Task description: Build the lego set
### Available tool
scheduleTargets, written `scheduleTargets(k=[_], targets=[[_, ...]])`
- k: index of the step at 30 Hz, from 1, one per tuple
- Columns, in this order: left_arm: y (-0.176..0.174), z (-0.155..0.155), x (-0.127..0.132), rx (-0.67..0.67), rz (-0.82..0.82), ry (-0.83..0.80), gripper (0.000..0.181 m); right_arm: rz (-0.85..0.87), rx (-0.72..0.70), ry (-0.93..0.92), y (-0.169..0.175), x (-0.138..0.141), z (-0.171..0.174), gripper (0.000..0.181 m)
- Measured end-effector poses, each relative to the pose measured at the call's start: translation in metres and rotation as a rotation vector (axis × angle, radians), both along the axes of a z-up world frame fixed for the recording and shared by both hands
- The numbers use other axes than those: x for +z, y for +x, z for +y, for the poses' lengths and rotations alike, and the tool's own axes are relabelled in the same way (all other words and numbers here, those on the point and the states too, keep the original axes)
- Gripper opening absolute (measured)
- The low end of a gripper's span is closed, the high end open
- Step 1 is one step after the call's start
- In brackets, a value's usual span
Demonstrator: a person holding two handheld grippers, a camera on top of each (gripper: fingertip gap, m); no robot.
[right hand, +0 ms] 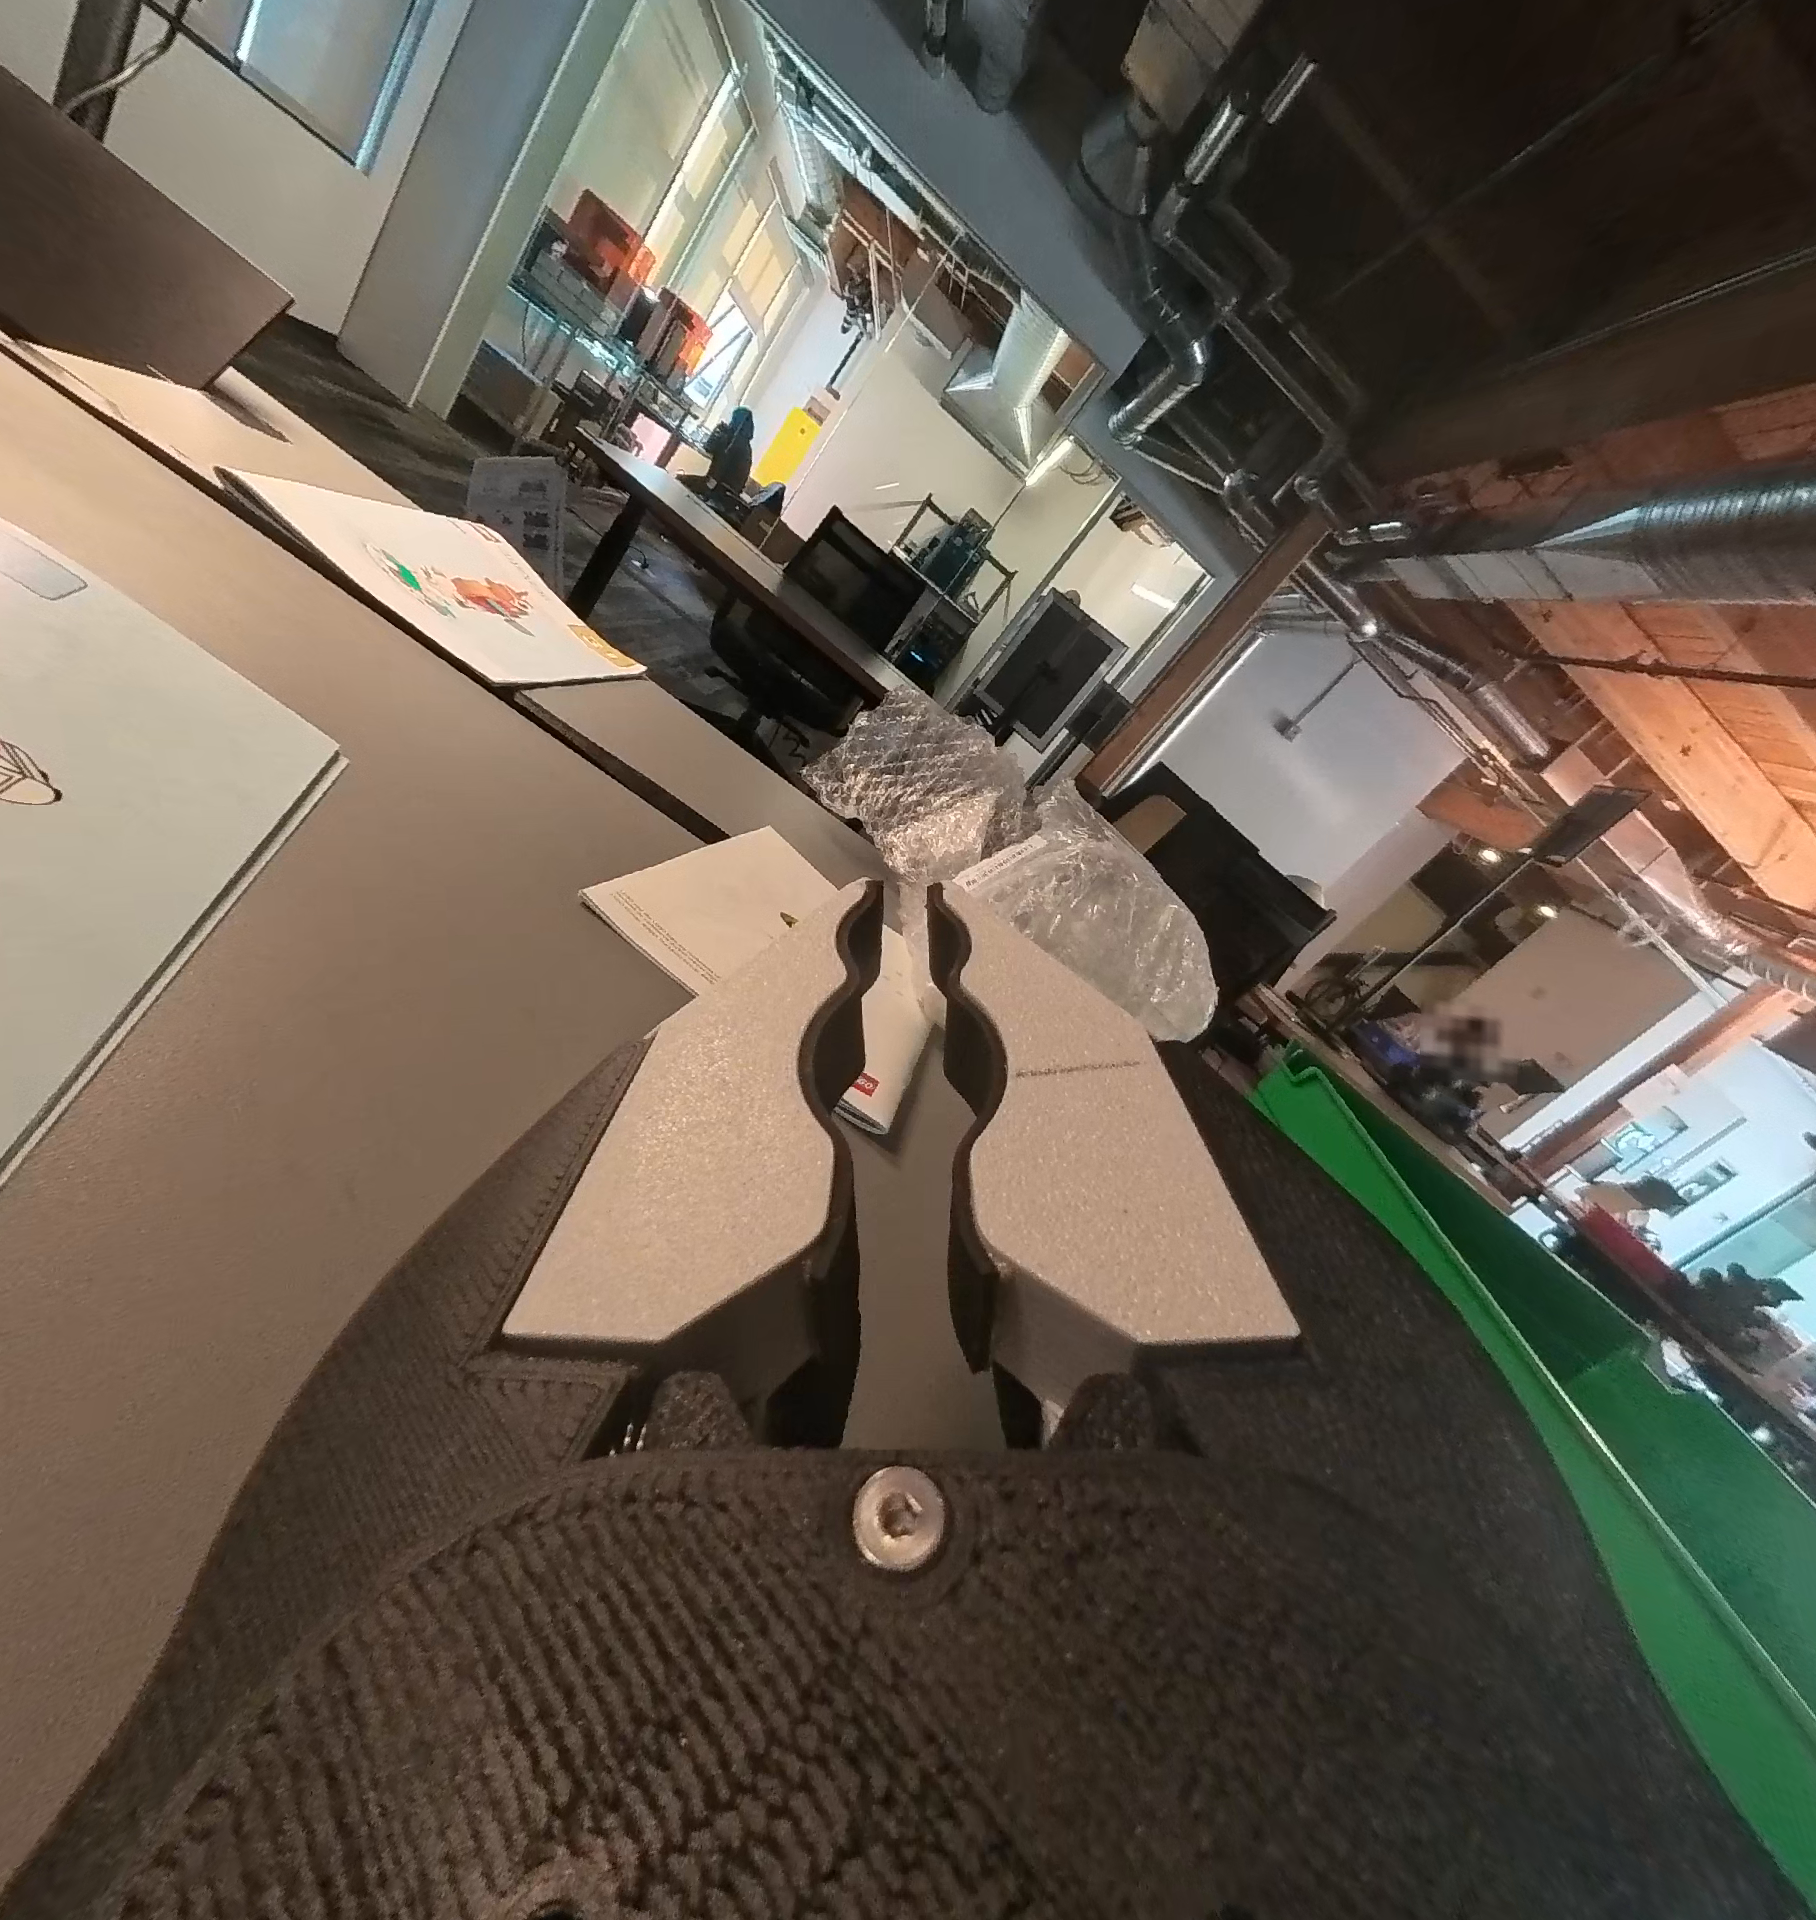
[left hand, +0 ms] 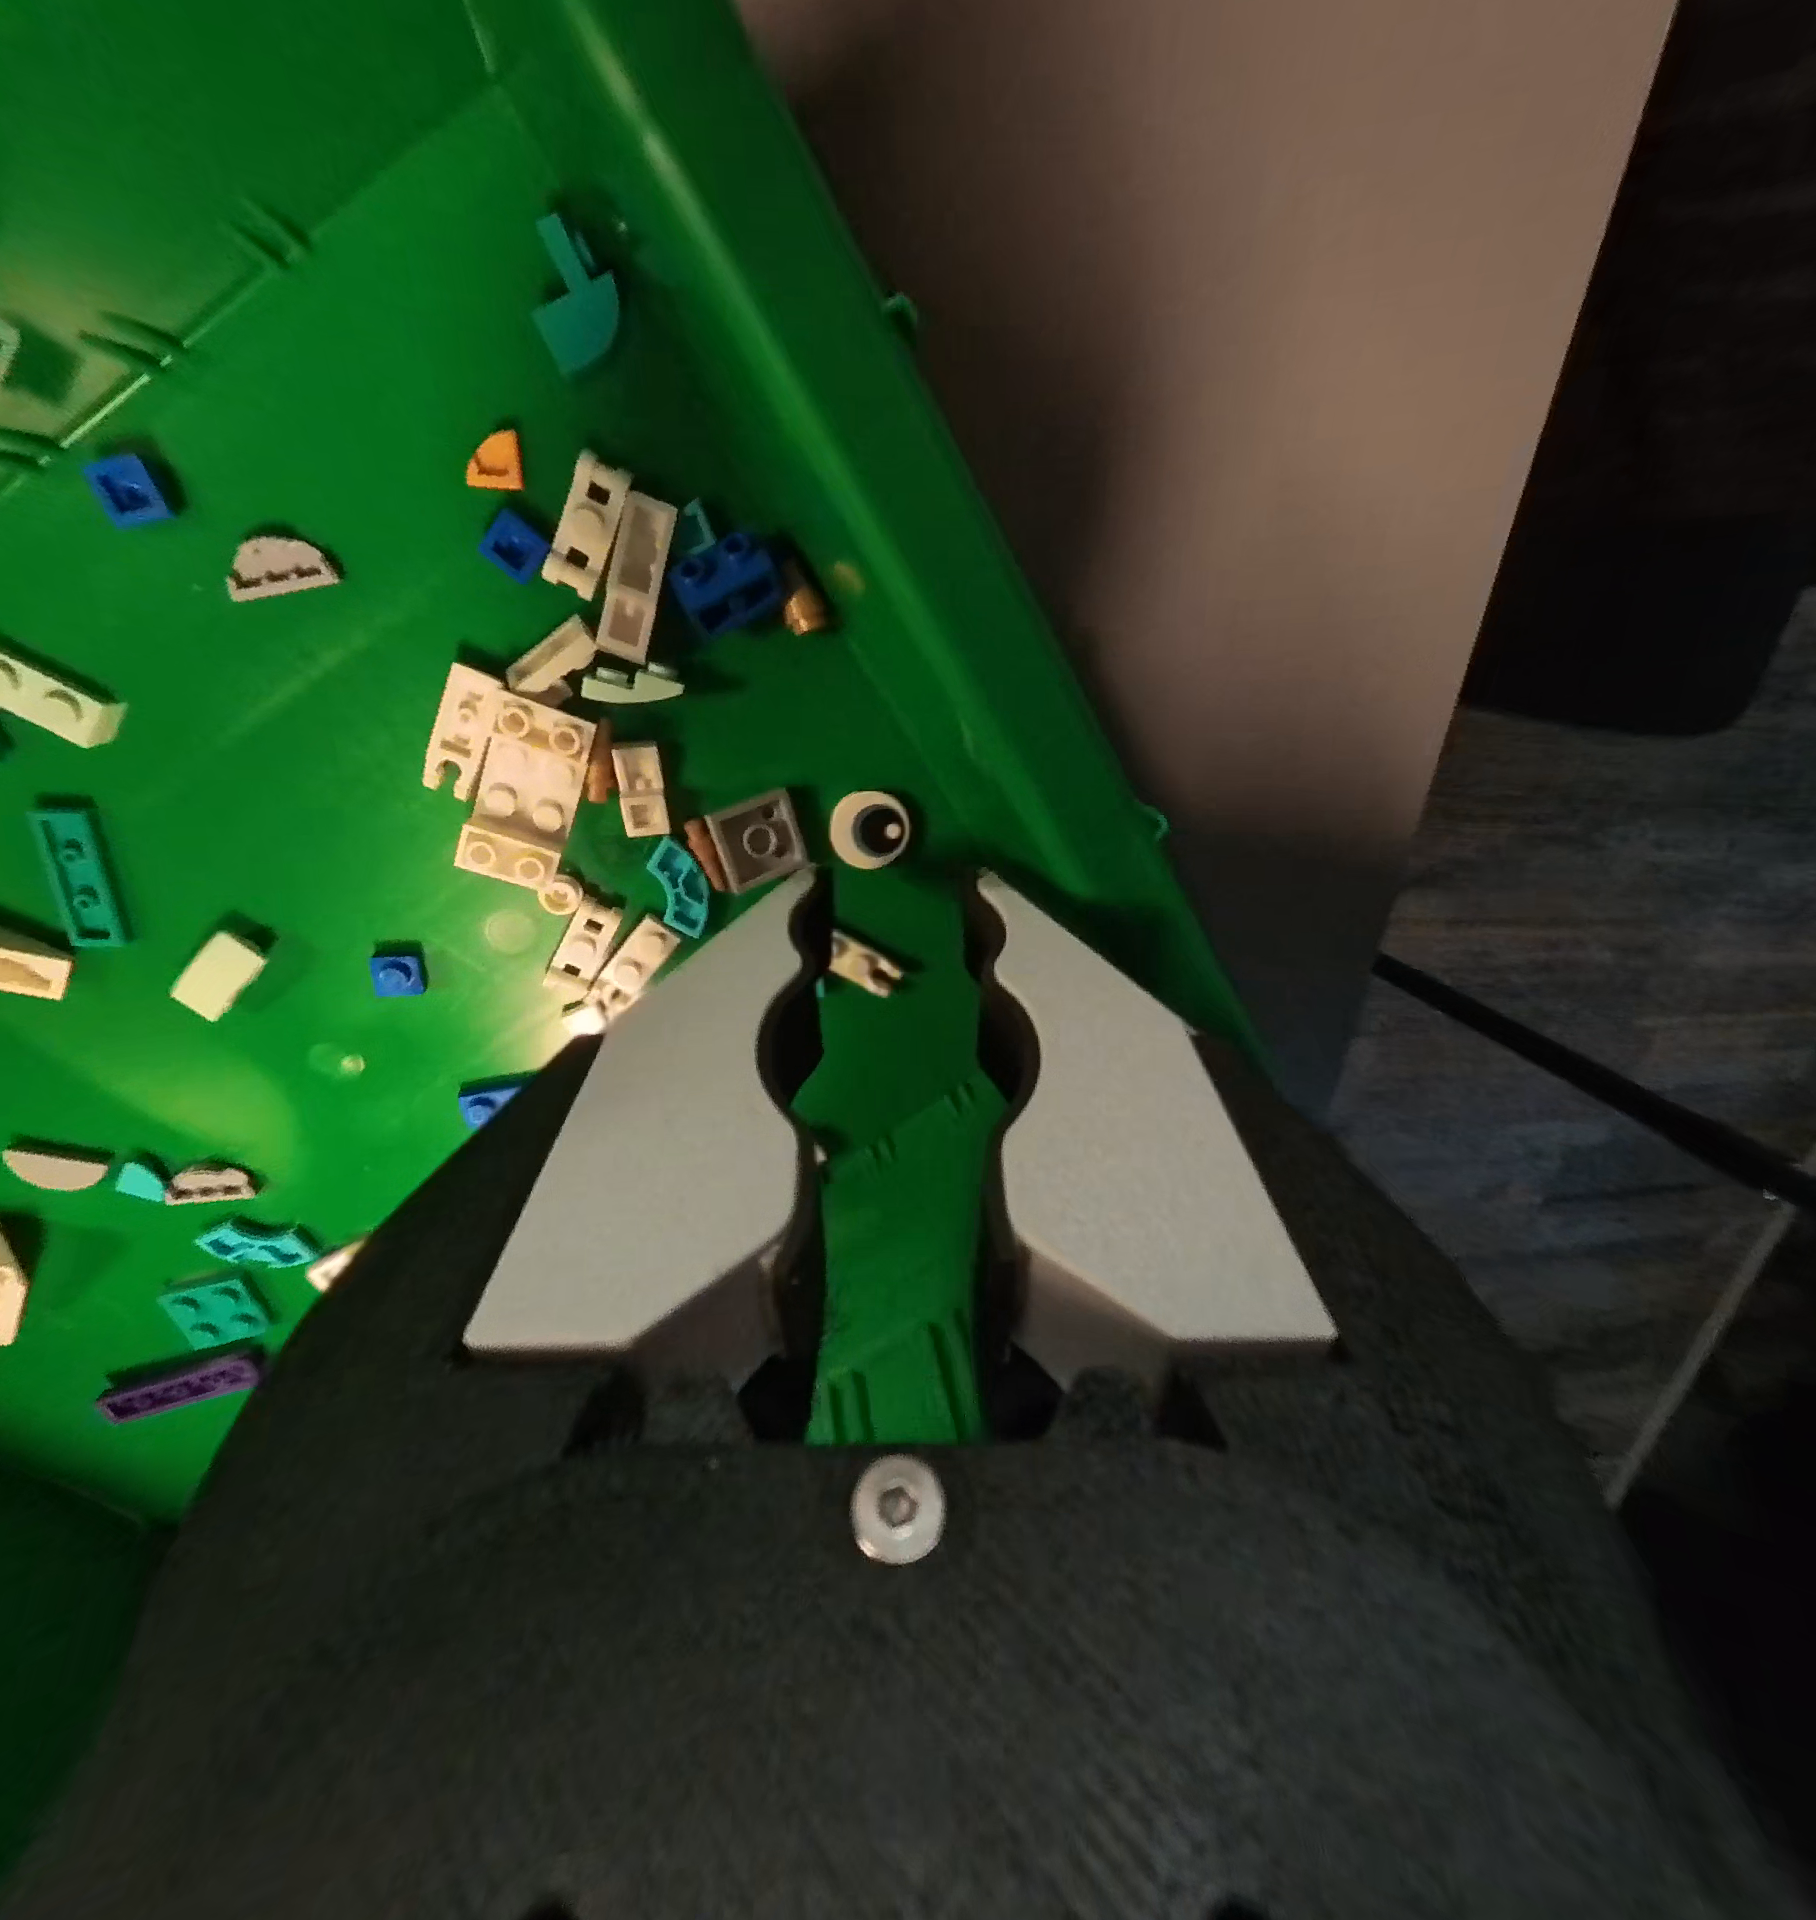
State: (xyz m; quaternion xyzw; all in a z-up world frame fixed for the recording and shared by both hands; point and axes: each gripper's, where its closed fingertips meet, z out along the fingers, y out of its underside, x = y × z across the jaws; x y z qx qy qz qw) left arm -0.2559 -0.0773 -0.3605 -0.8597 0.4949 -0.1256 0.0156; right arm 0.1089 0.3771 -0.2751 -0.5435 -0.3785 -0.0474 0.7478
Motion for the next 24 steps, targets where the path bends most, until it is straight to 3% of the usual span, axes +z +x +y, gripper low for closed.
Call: scheduleTargets(k=[12,20,24], targets=[[0.006,0.023,-0.001,-0.310,0.116,0.123,0.019,-0.006,0.006,0.001,-0.001,-0.001,-0.001,0.006],[0.008,0.016,-0.010,-0.365,0.105,0.020,0.027,-0.007,0.018,0.001,-0.003,-0.001,-0.001,0.006],[0.008,0.015,-0.014,-0.409,0.118,0.032,0.021,-0.010,0.021,0.001,-0.004,-0.001,-0.001,0.006]])
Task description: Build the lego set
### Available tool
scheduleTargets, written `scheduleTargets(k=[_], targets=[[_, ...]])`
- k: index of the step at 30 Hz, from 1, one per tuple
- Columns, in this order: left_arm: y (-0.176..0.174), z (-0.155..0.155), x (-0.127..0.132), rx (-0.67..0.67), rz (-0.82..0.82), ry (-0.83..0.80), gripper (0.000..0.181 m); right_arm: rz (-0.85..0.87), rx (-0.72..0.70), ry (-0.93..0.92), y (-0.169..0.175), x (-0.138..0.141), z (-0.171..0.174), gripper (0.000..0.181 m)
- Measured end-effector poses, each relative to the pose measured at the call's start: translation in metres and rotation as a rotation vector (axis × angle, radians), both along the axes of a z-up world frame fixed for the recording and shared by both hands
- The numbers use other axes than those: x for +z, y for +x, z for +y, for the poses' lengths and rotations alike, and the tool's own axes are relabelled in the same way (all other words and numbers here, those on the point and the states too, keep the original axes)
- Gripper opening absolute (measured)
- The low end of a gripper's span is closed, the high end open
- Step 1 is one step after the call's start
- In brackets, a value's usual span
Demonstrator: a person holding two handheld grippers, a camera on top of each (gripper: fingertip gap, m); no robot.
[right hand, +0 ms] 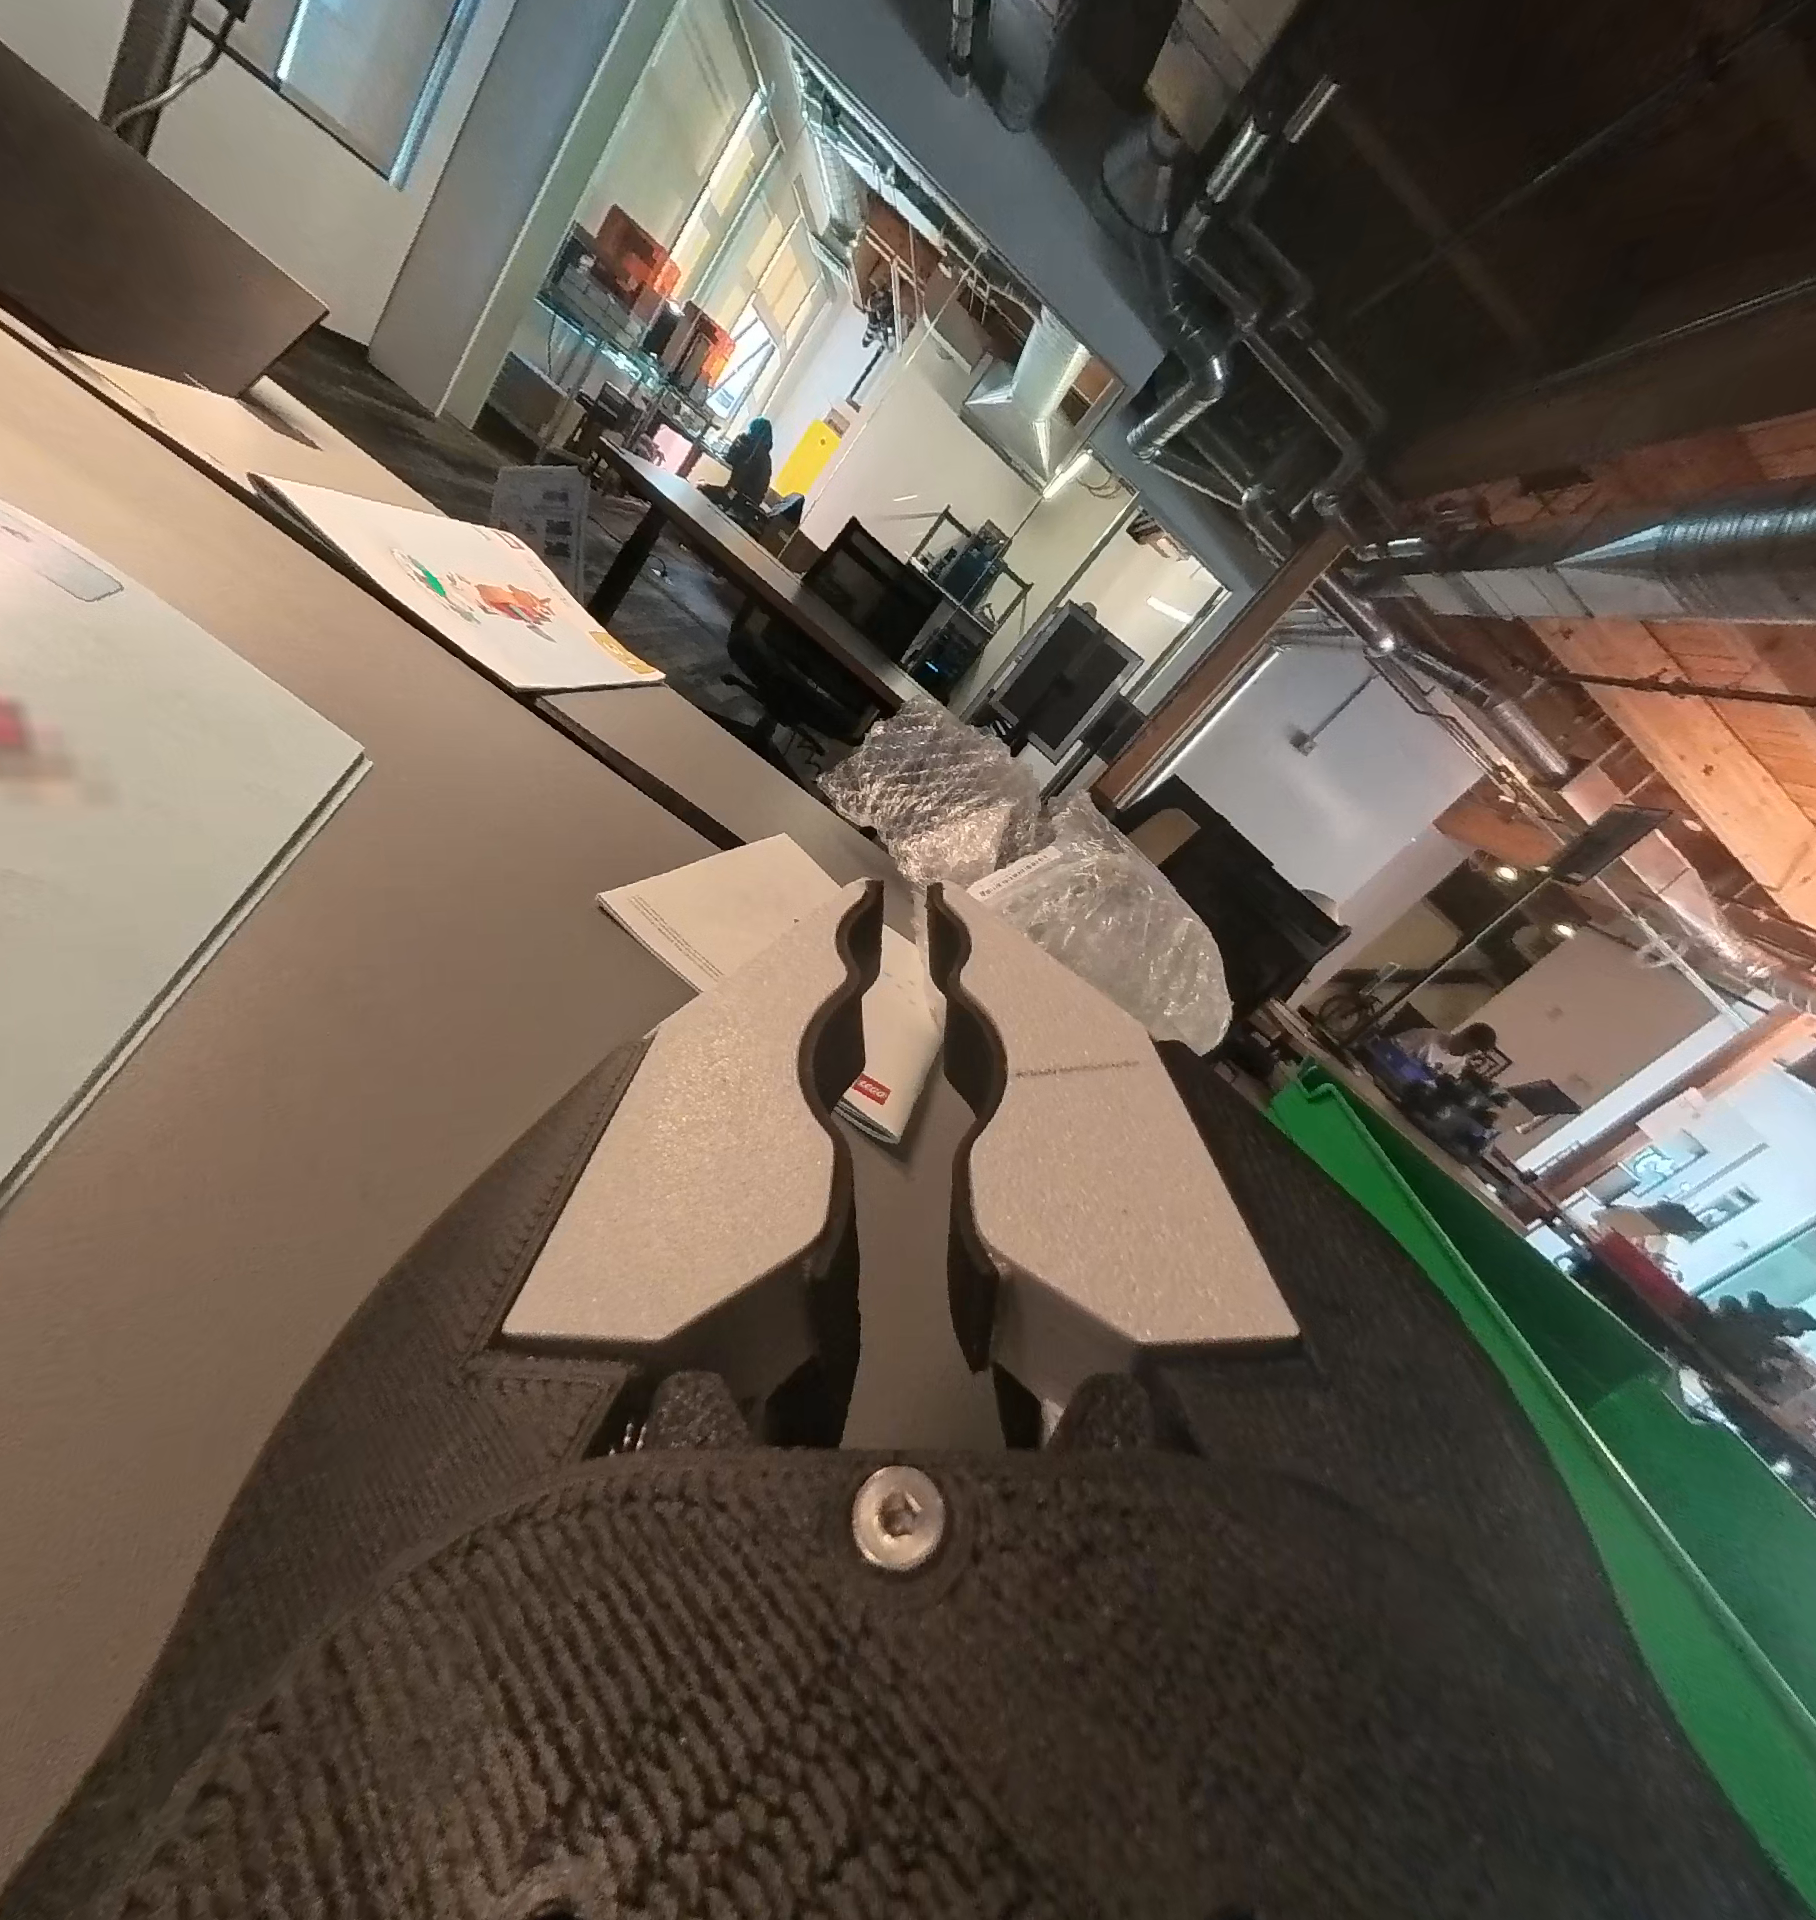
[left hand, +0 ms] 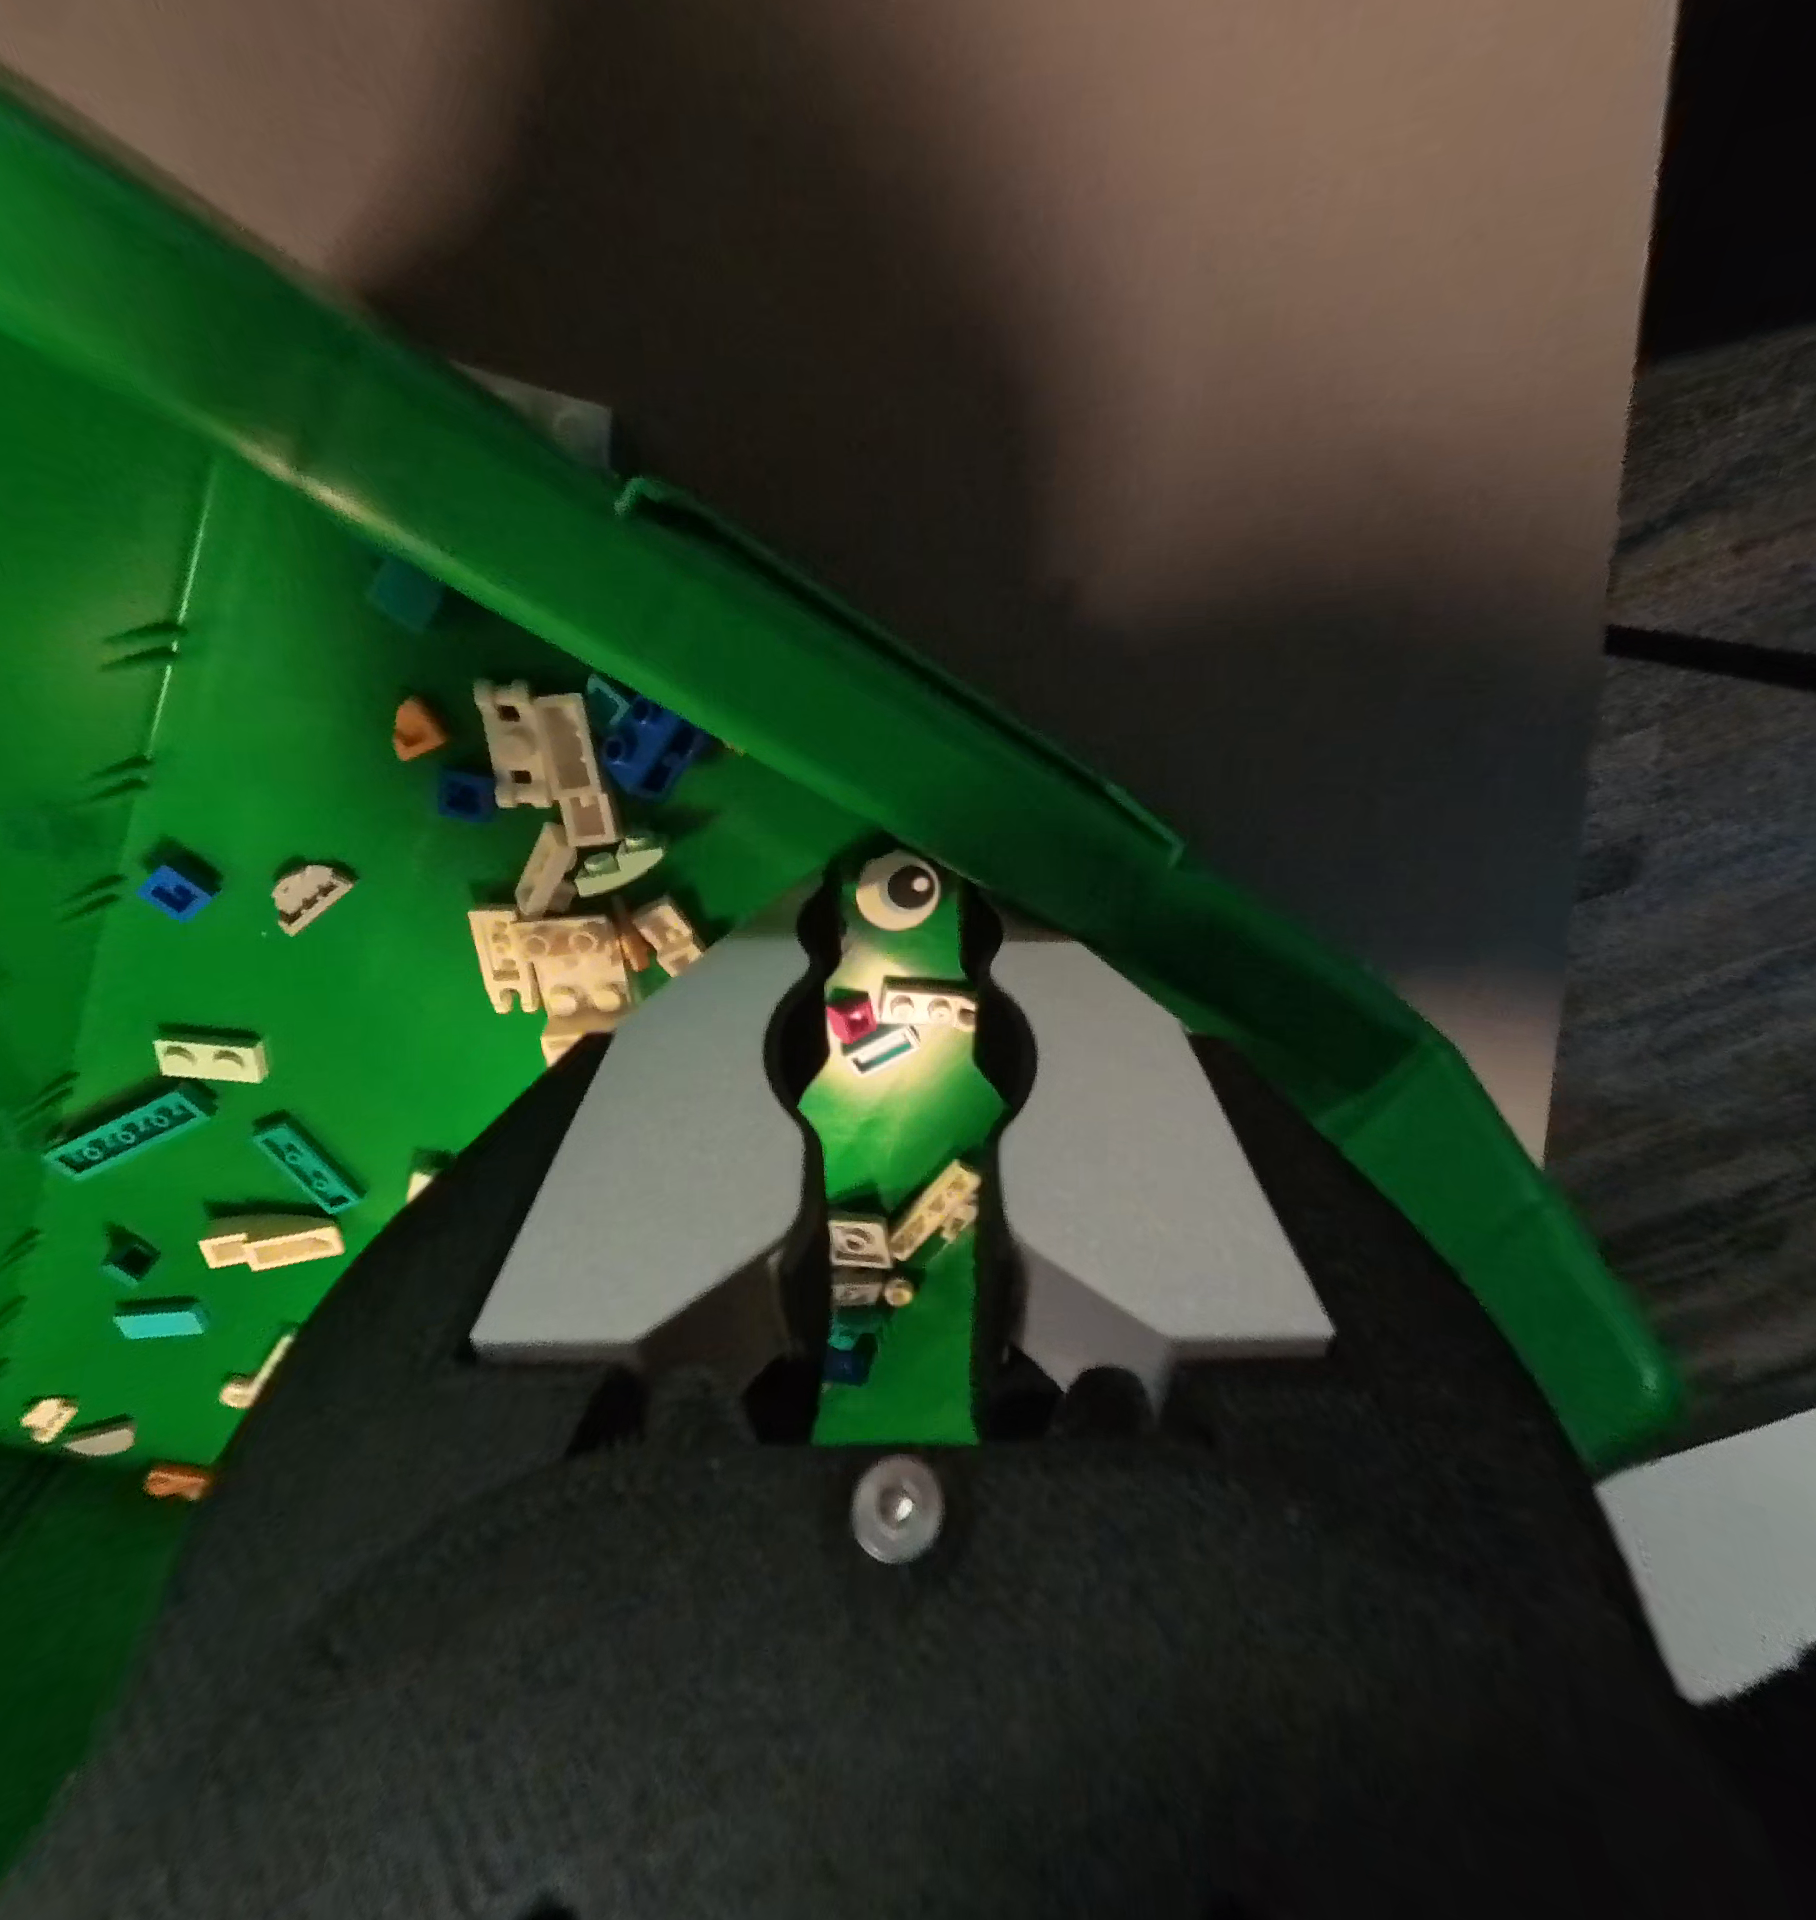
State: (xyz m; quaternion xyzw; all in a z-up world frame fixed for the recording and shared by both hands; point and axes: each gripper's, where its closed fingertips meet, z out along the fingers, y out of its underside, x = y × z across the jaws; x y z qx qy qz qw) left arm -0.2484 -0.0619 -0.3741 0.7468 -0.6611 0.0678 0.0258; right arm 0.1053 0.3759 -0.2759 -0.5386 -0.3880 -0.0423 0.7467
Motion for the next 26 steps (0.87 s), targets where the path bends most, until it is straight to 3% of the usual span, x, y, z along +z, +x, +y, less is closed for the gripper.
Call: scheduleTargets(k=[6,21,26], targets=[[-0.001,0.004,-0.002,-0.066,0.032,0.063,0.014,-0.001,0.000,0.001,0.000,0.000,0.000,0.006],[-0.012,0.002,-0.001,0.024,0.052,0.048,0.014,0.012,0.009,-0.002,0.000,0.002,-0.001,0.006],[-0.014,0.012,0.017,0.060,0.082,0.109,0.014,0.020,0.013,-0.002,0.001,0.002,-0.001,0.006]])
